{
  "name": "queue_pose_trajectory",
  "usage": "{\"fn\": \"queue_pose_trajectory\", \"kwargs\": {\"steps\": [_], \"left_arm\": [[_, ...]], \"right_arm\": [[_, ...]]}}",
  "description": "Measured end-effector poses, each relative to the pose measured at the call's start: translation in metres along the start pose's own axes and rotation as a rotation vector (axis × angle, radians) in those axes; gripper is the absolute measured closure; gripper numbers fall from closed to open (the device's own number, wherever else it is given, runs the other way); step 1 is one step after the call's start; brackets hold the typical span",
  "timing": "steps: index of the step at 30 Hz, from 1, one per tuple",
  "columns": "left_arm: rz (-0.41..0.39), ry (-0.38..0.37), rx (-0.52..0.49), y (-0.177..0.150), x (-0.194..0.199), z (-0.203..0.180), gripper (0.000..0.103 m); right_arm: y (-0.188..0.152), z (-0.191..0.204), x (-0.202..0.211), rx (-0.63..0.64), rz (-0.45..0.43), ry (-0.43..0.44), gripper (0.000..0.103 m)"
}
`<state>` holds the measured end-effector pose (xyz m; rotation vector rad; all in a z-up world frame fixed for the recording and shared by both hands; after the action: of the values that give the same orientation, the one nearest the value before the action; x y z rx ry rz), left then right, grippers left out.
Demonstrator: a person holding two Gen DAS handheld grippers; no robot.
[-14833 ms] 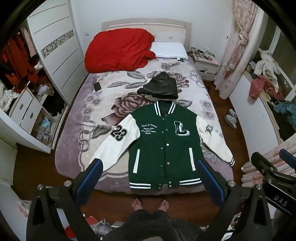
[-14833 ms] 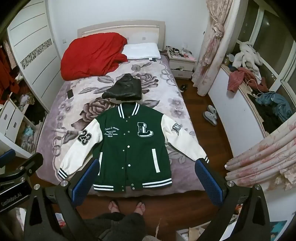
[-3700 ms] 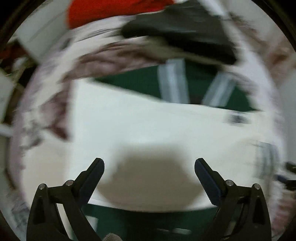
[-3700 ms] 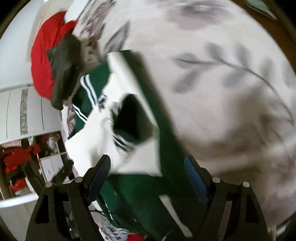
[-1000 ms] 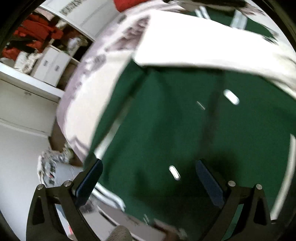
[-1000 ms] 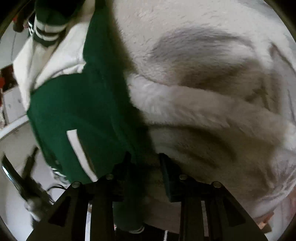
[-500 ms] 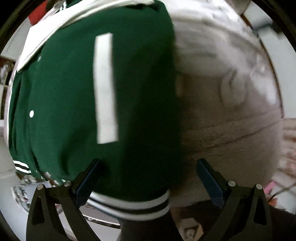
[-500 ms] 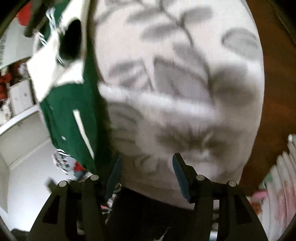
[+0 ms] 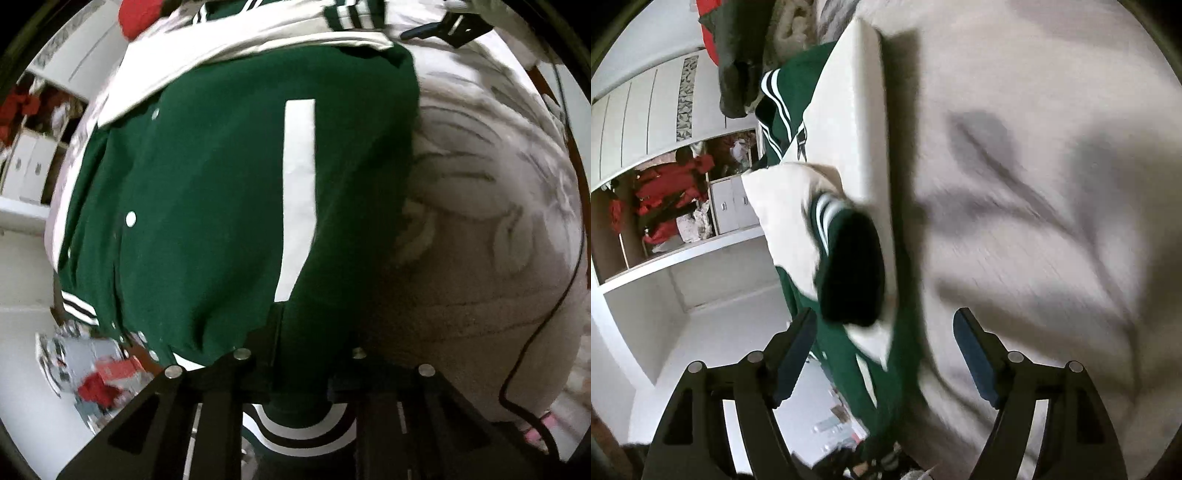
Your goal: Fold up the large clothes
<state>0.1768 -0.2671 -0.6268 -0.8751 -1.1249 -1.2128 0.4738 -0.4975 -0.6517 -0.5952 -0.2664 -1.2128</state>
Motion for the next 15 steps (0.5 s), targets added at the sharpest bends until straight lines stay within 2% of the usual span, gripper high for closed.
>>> {"fn": "queue_pose_trajectory", "kwargs": {"steps": [4,6,8,9,10,12,15], "left_arm": [[0.017,-0.017,0.015,0.003,0.005,0.003,0.088],[0.011,-0.026,0.010,0.008,0.005,0.015,0.089],[0.002,-0.043,0.021,0.007,0.013,0.015,0.090],[-0.004,-0.049,0.030,0.001,0.026,0.006,0.090],[-0.009,-0.054,0.040,-0.002,0.034,0.007,0.090],[-0.017,-0.083,0.076,0.000,0.046,0.020,0.090],[-0.047,-0.115,0.128,0.003,0.070,0.049,0.091]], "right_arm": [[0.021,0.019,-0.042,0.019,0.036,0.010,0.025],[0.030,0.022,-0.064,-0.011,0.023,-0.034,0.026],[0.037,0.033,-0.083,-0.034,-0.017,-0.050,0.048],[0.037,0.038,-0.090,-0.033,-0.018,-0.055,0.067],[0.038,0.044,-0.093,-0.031,-0.029,-0.079,0.074],[0.038,0.056,-0.091,-0.044,-0.043,-0.111,0.080],[0.038,0.090,-0.082,-0.044,-0.071,-0.146,0.083]]}}
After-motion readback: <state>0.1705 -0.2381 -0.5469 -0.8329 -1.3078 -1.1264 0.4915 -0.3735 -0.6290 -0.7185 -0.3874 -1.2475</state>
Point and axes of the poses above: each gripper's, at about its wrist camera, not at the fingertips, and x roughly against the way its jaws point, z to its left, y to its top, the point moved 7 cm from there along -x, roughly the way its jaws point, and after that the axes turned 2 degrees about z, right-handed, at the moved point
